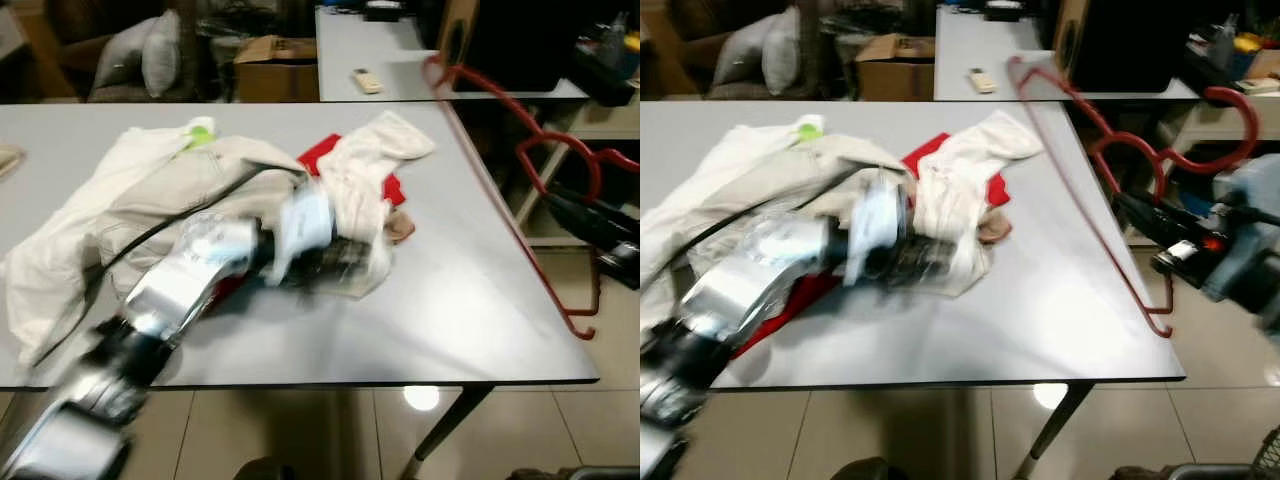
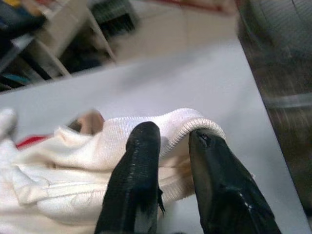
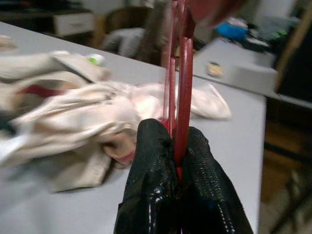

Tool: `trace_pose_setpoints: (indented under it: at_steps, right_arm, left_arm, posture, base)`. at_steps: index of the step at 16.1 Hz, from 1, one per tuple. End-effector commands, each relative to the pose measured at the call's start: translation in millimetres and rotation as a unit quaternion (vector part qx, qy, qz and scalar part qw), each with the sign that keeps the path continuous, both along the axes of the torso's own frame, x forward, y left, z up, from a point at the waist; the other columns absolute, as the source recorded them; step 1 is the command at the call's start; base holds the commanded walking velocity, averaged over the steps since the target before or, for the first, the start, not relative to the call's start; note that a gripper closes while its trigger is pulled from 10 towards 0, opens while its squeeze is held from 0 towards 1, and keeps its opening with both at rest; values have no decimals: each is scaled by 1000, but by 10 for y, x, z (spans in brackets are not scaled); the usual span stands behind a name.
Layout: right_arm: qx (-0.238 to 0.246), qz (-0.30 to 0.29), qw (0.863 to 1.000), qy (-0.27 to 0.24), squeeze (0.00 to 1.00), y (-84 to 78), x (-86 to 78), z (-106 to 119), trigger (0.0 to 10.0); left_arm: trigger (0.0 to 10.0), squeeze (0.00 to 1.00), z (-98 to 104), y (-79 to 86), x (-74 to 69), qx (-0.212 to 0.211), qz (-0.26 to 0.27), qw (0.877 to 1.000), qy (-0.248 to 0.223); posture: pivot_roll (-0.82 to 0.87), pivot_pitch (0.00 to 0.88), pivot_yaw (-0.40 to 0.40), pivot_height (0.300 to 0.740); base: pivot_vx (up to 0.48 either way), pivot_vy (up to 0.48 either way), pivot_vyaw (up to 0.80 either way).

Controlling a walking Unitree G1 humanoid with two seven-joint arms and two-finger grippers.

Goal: Hang hanger

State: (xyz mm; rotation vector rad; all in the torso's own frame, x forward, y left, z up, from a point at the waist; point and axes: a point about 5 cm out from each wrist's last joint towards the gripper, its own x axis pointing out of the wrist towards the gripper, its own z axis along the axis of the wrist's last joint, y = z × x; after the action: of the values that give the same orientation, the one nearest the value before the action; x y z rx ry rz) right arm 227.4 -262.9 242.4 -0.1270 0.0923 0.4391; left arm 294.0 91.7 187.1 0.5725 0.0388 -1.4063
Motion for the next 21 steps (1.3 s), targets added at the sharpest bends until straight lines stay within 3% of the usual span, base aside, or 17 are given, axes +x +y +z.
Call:
trace_pose_setpoints:
  at_steps: [1, 3, 5, 6, 7, 8, 9, 10, 11, 13, 14, 16, 18, 20, 21]
  right_arm:
    - [1, -19, 1000, 1, 0, 54, 43, -13, 10000]
    - [13, -33, 999, -3, 0, 147, 90, -28, 10000]
    - [45, -32, 998, 16, 0, 322, 90, -113, 10000]
    - [46, -35, 998, 20, 0, 428, 89, -157, 10000]
    - [46, -38, 998, 21, 0, 460, 92, -167, 10000]
    - [55, -50, 997, 17, 0, 561, 118, -155, 10000]
    - [66, -64, 996, 8, 0, 604, 142, -139, 10000]
    - [92, -77, 993, -12, 0, 648, 179, -108, 10000]
    - [110, -96, 989, -26, 0, 668, 206, -89, 10000]
    - [113, -133, 984, -29, 0, 715, 266, -136, 10000]
    - [117, -152, 981, -32, 0, 780, 277, -178, 10000]
    - [121, -148, 981, -37, 0, 866, 250, -201, 10000]
    - [124, -140, 982, -35, 0, 914, 255, -212, 10000]
    - [128, -133, 982, -50, 0, 966, 304, -163, 10000]
    - [128, -133, 981, -52, 0, 970, 309, -156, 10000]
  left_arm:
    - [10000, 1000, 19, 26, -91, 41, -22, 999, -7]
    - [10000, 1000, 38, 122, -179, 53, -16, 998, 13]
    - [10000, 1000, 193, 194, -285, -62, 22, 996, 55]
    - [10000, 1000, 324, 242, -297, -147, 61, 985, 60]
    - [10000, 1000, 355, 261, -300, -164, 71, 982, 59]
    - [10000, 1000, 457, 328, -279, -207, 118, 970, 37]
    - [10000, 855, 522, 368, -266, -232, 147, 961, 20]
    - [10000, 235, 602, 401, -257, -260, 171, 950, 5]
    - [10000, 47, 660, 422, -260, -281, 187, 941, -2]
    - [10000, 0, 674, 453, -196, -293, 248, 923, -8]
    - [10000, 0, 520, 536, -11, -269, 367, 890, -18]
    - [10000, 0, 478, 507, 17, -278, 397, 875, -17]
    - [10000, 0, 496, 480, -21, -285, 383, 879, -2]
    - [10000, 0, 542, 572, 11, -301, 427, 853, -7]
    - [10000, 0, 545, 580, 16, -302, 433, 849, -9]
  posture:
    - [-54, 0, 22, 740]
    - [-56, 0, 27, 740]
    - [-54, 0, 35, 740]
    - [-51, 0, 30, 740]
    - [-51, 0, 30, 740]
    - [-48, 0, 21, 740]
    - [-45, 0, 17, 740]
    - [-39, 0, 17, 740]
    - [-36, 0, 17, 740]
    - [-31, 0, 22, 740]
    - [-39, 0, 27, 740]
    - [-38, 0, 18, 740]
    - [-32, 0, 6, 740]
    - [-26, 0, -9, 740]
    - [-26, 0, -9, 740]
  base:
    - [0, 0, 0]
    - [0, 0, 0]
    - [0, 0, 0]
    - [0, 0, 0]
    - [0, 0, 0]
    - [0, 0, 0]
    - [0, 0, 0]
    - [0, 0, 0]
    - [0, 0, 0]
    - [0, 0, 0]
    - [0, 0, 0]
    - [0, 0, 0]
    - [0, 131, 0]
    - [0, 306, 0]
    - [0, 330, 0]
